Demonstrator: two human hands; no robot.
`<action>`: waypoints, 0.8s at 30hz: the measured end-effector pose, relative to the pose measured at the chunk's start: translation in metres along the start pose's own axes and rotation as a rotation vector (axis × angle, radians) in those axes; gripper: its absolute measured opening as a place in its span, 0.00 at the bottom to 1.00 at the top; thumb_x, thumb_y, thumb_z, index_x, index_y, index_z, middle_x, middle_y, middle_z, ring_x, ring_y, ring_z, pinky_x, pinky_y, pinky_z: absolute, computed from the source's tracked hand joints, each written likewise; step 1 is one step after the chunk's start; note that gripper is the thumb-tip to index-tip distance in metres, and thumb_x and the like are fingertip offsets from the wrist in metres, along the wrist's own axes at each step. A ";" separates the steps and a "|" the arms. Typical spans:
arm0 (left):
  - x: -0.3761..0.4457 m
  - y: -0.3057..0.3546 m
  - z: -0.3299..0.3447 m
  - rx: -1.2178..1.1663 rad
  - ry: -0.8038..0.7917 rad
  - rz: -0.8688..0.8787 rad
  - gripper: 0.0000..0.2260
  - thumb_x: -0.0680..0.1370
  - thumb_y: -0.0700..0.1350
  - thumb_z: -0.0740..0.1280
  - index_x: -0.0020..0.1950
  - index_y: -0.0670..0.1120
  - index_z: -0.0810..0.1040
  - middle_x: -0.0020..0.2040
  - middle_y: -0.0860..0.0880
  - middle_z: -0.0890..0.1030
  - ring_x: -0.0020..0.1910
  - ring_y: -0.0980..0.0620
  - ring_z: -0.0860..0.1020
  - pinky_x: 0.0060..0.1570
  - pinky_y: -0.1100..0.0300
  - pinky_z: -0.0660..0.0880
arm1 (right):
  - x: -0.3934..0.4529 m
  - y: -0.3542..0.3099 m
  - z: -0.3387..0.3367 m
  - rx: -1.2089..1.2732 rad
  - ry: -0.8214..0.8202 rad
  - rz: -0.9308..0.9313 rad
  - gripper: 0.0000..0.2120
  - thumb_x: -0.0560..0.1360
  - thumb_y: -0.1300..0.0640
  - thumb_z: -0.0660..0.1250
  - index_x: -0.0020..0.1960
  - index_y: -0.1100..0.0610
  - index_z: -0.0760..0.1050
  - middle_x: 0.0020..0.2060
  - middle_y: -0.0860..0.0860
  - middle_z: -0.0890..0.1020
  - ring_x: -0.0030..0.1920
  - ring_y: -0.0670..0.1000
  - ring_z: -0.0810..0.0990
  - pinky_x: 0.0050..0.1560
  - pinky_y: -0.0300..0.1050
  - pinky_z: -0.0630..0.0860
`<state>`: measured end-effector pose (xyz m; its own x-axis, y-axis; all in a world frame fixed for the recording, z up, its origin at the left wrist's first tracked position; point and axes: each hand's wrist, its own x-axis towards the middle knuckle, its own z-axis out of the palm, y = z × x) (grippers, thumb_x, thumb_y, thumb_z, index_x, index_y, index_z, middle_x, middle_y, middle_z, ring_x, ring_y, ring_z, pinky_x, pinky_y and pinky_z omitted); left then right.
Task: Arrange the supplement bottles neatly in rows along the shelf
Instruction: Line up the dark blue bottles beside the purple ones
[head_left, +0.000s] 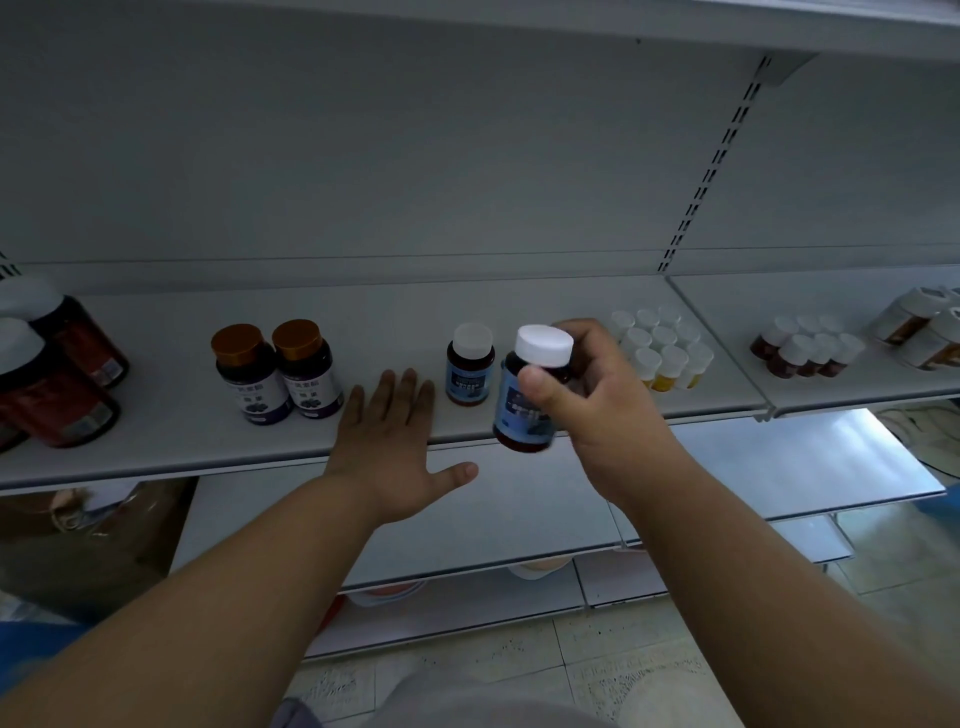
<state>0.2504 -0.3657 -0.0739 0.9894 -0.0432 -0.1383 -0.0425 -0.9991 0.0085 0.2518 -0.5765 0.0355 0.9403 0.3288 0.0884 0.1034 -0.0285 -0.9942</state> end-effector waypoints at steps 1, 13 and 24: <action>0.000 0.000 0.000 -0.002 -0.001 0.000 0.55 0.61 0.80 0.32 0.80 0.48 0.36 0.81 0.46 0.35 0.79 0.45 0.35 0.76 0.43 0.36 | -0.001 0.002 -0.002 -0.122 0.018 -0.081 0.19 0.68 0.52 0.76 0.55 0.50 0.71 0.48 0.48 0.79 0.51 0.48 0.80 0.52 0.43 0.78; 0.001 0.002 0.000 0.010 -0.001 -0.011 0.55 0.62 0.80 0.34 0.80 0.48 0.36 0.81 0.46 0.36 0.79 0.45 0.35 0.76 0.43 0.37 | -0.014 -0.008 0.007 -0.314 0.111 -0.244 0.23 0.65 0.43 0.75 0.51 0.54 0.73 0.45 0.50 0.80 0.45 0.49 0.82 0.46 0.41 0.79; -0.001 0.001 -0.003 0.015 -0.032 0.001 0.58 0.57 0.80 0.27 0.80 0.48 0.34 0.80 0.46 0.34 0.79 0.45 0.35 0.76 0.43 0.36 | 0.046 0.003 -0.014 0.004 0.175 0.366 0.23 0.73 0.42 0.70 0.57 0.58 0.73 0.47 0.59 0.84 0.42 0.55 0.85 0.43 0.53 0.82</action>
<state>0.2497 -0.3668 -0.0704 0.9844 -0.0439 -0.1703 -0.0456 -0.9989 -0.0057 0.3004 -0.5745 0.0370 0.9557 0.1316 -0.2632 -0.2498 -0.1099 -0.9621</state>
